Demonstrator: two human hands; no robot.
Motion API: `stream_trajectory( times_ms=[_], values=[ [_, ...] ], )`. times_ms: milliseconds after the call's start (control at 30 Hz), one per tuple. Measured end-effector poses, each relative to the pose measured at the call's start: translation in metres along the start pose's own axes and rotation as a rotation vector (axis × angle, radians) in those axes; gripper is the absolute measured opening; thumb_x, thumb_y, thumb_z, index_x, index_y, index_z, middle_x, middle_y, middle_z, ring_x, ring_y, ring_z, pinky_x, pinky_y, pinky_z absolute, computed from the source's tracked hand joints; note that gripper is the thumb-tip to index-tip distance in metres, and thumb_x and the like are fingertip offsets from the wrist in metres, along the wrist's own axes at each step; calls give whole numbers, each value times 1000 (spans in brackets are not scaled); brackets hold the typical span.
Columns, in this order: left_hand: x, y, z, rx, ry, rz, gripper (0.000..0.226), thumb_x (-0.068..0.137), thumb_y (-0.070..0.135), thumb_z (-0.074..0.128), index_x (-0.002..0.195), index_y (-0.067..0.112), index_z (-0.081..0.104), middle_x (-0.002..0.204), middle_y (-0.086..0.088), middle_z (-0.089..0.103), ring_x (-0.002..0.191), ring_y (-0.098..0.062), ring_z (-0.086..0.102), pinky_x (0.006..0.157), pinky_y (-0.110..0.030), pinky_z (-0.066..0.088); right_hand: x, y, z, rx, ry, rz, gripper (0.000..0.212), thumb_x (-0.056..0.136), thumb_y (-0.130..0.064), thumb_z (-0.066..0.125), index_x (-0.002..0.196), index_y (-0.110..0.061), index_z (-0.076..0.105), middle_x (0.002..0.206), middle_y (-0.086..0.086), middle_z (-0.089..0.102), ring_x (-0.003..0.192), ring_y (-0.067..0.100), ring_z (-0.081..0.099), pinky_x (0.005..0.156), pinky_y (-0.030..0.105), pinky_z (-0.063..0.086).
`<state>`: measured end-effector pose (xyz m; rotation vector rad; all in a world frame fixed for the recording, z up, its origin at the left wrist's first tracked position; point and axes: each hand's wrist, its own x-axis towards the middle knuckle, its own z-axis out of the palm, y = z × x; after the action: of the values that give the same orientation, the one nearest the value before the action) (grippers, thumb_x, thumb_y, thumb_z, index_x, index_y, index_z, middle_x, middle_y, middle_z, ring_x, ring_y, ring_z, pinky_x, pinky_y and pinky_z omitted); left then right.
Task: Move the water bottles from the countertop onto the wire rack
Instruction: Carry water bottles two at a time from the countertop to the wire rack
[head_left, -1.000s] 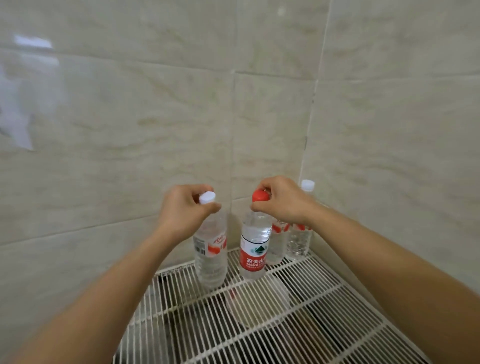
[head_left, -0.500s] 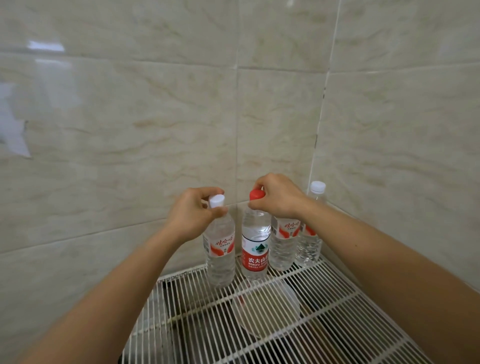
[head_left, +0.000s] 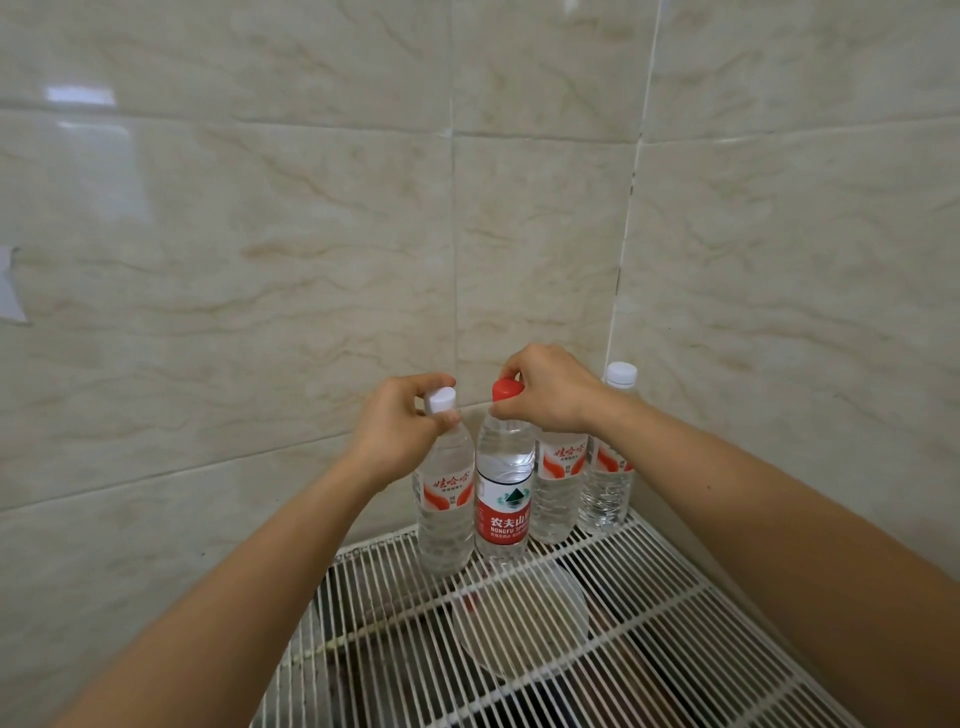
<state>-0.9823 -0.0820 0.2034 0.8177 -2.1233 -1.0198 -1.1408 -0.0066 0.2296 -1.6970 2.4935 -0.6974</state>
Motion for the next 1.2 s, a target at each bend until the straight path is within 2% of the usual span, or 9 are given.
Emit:
stream_trajectory(
  times_ms=[100, 233, 367, 467, 600, 767, 967, 1100, 1200],
  values=[
    [0, 2, 4, -21, -23, -3, 43, 86, 14, 66, 127, 15, 57, 133, -2, 57, 106, -21, 63, 91, -37, 51, -1, -1, -1, -9, -14, -13, 29, 77, -30, 75, 99, -12, 67, 97, 5, 67, 86, 23, 63, 81, 44, 56],
    [0, 1, 4, -33, -24, -18, 43, 85, 15, 66, 127, 17, 57, 131, -1, 57, 104, -21, 63, 91, -38, 52, -4, 0, -4, 12, -72, -21, 32, 77, -25, 76, 103, -12, 64, 98, 6, 62, 76, 23, 65, 64, 37, 61],
    [-1, 0, 4, -11, -26, -33, 45, 86, 18, 65, 129, 18, 55, 132, -2, 56, 115, -25, 59, 98, -47, 48, -4, 1, -3, -46, -78, -34, 43, 75, -26, 80, 112, -11, 63, 107, 6, 63, 92, 24, 61, 80, 37, 54],
    [-2, -1, 6, 25, -29, -20, 45, 88, 18, 63, 132, 19, 52, 141, -2, 50, 123, -26, 53, 102, -48, 45, -2, 2, 1, -69, -54, -16, 45, 75, -30, 80, 112, -11, 62, 108, 7, 63, 96, 24, 59, 86, 39, 52],
    [-4, -2, 8, 63, -18, -12, 47, 90, 22, 60, 135, 24, 48, 145, -1, 45, 125, -25, 53, 102, -47, 45, -3, 1, 4, -85, -35, -19, 46, 76, -32, 79, 113, -12, 60, 110, 7, 62, 97, 25, 59, 86, 41, 53],
    [-14, -7, 11, 68, 10, -5, 52, 92, 28, 56, 140, 31, 38, 146, -1, 44, 129, -24, 48, 104, -45, 43, -10, 4, 7, -61, -23, -32, 43, 80, -30, 75, 115, -12, 59, 114, 9, 62, 99, 26, 58, 81, 36, 49],
    [-41, -11, 10, 220, 87, 0, 62, 93, 36, 51, 147, 33, 22, 149, 1, 40, 136, -22, 38, 107, -38, 35, -28, 2, 8, -10, 123, -23, 60, 82, -35, 72, 133, -14, 49, 128, 8, 58, 113, 26, 57, 93, 41, 51],
    [-73, -24, -2, 298, 156, -53, 55, 95, 35, 47, 146, 31, 26, 147, -1, 43, 135, -21, 40, 107, -36, 35, -43, -11, 9, -1, 268, -78, 46, 89, -34, 63, 129, -15, 52, 127, 4, 53, 106, 23, 58, 82, 35, 48],
    [-102, -37, -16, 347, 222, -104, 50, 96, 34, 45, 144, 28, 33, 146, 1, 44, 134, -19, 42, 107, -32, 34, -57, -34, 19, 83, 289, -177, 36, 90, -34, 59, 121, -15, 57, 120, 0, 54, 99, 20, 59, 79, 35, 49]
  ],
)
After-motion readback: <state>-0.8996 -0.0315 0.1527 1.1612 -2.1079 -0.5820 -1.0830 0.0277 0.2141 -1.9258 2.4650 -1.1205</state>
